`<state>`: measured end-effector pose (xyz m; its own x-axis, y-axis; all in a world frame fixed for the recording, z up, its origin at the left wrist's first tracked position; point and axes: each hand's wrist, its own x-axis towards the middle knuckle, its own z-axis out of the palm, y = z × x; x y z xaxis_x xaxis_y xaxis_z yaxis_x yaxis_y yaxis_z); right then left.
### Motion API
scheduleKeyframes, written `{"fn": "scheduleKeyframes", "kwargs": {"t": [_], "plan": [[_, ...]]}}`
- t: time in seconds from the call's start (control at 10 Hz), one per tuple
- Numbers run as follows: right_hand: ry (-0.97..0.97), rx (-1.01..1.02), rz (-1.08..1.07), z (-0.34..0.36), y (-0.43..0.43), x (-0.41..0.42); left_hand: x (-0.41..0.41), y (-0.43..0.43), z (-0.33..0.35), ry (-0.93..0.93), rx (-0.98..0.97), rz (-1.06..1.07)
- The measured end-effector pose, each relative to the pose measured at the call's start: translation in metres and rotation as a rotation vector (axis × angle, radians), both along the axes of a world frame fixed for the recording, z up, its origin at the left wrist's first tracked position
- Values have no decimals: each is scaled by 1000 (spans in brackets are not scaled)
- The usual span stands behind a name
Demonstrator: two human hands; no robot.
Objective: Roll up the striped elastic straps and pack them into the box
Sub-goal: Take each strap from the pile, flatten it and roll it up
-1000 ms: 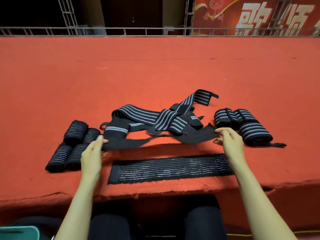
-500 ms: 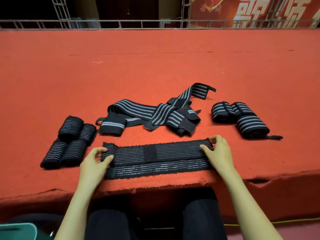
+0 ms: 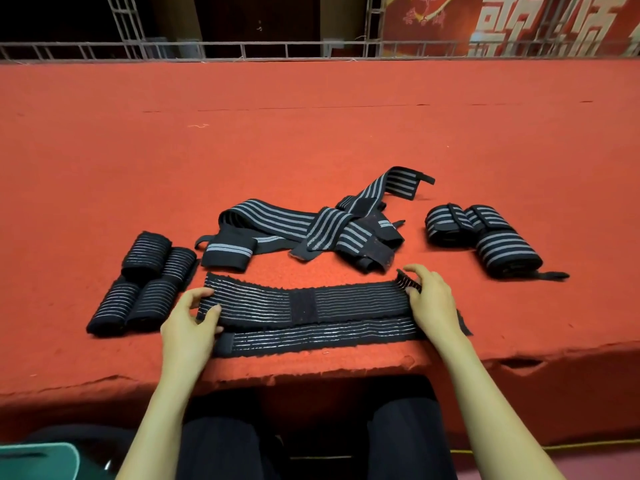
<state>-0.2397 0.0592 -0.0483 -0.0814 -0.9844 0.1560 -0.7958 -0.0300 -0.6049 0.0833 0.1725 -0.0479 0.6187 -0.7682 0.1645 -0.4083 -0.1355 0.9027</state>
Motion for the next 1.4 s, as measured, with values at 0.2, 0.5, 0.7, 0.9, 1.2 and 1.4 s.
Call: {"fn": "scheduleKeyframes", "kwargs": {"t": [0.2,0.5,0.7,0.9,1.2,1.4], "plan": [[-237,-173,63,70,38,-3,1,-5,9,239,-82,-10],[-153,8,-199,4,31,-41,-17,12,-2,-85,210,-67],[-81,-9,-208,-10,26,-45,-20,14,-3,-99,250,-36],[10,-101,-264,-20,21,-40,-22,15,-5,-197,280,-43],[216,-197,-126,-31,29,-12,-17,17,-4,-241,296,-96],[341,-82,154,-27,39,42,-16,19,-7,-212,247,-105]]}}
